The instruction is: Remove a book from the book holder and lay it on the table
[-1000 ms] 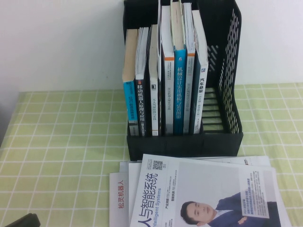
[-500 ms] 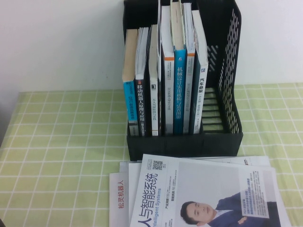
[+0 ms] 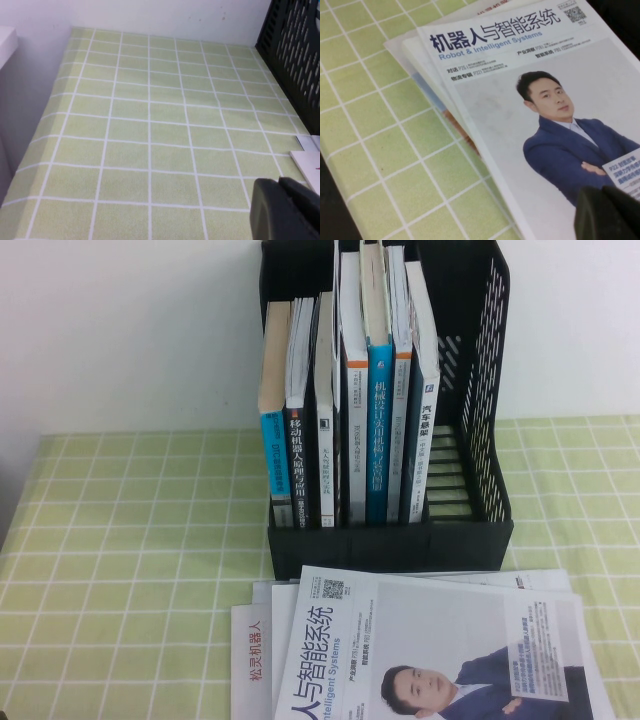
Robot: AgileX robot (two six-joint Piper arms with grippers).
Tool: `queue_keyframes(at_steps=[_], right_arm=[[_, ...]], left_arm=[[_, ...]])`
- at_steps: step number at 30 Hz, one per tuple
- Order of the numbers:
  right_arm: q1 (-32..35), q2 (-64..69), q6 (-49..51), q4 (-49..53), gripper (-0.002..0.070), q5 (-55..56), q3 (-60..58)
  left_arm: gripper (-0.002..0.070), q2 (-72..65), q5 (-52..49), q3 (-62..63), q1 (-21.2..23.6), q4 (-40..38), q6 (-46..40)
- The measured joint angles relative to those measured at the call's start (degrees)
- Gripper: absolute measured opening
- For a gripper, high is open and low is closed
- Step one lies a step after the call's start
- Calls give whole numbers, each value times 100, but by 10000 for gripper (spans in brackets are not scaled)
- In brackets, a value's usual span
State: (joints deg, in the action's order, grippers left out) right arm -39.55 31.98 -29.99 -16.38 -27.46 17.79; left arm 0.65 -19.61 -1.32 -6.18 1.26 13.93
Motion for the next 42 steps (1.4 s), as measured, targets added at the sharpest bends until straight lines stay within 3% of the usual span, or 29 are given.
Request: queue_keyframes(at_steps=[16,31,39,42], right_arm=[[176,-270,0,-55,-2,-45,-3],[2954,-2508,-201,-51,-2,59,-87],[3769,-3201,160,244,-2,1653,-1583],[4034,-3256,583,300,-2,1562,-1898]], left_arm=[[-3,0,0,0,0,13,-64],[-3,0,0,0,0,22,-134],[-3,0,0,0,0,22,-146],[-3,0,0,0,0,22,-146]])
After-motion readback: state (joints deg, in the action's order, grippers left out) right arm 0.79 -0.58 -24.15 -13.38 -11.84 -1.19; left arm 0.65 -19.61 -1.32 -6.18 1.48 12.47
